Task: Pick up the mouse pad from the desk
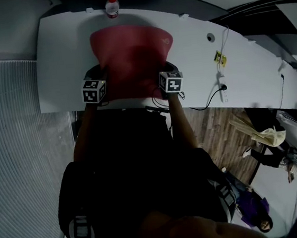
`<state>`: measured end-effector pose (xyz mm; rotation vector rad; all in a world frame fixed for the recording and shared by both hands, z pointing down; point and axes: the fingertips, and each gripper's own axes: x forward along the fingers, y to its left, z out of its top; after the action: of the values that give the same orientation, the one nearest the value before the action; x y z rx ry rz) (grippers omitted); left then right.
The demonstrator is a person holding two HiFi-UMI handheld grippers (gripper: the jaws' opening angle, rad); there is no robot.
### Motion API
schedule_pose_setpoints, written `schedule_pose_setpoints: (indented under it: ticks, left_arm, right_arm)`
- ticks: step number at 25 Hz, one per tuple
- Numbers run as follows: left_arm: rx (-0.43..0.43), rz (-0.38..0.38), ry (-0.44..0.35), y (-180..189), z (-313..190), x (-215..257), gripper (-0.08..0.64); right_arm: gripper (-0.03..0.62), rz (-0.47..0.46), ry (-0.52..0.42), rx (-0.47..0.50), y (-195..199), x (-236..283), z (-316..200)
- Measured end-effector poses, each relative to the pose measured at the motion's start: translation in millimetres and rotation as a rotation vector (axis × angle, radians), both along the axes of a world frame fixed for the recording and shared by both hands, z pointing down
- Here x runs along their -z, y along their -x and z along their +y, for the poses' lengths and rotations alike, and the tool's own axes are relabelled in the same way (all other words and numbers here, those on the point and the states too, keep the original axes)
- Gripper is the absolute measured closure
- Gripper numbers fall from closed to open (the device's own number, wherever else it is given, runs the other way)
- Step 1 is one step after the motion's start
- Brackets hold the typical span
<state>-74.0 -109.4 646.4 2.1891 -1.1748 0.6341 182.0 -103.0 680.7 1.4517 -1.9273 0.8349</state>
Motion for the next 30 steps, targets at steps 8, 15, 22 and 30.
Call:
schedule_pose_setpoints:
  ticks: [8, 15, 22, 30]
  left_arm:
    - [0.003, 0.010, -0.053, -5, -12, 20, 0.474]
    - [0.001, 0.015, -0.085, -8, -21, 33, 0.474]
    - [0.001, 0.024, -0.117, -10, -30, 44, 0.474]
    - [0.000, 0.028, -0.153, -14, -40, 58, 0.474]
  right_arm:
    - [0.508, -0.025, -0.052, -0.001, -3, 21, -12]
    - [0.511, -0.039, -0.075, -0.012, -4, 37, -19]
    - [0.512, -0.036, -0.112, -0.010, -6, 50, -29]
    - [0.514, -0.035, -0.146, -0.019, -11, 65, -37]
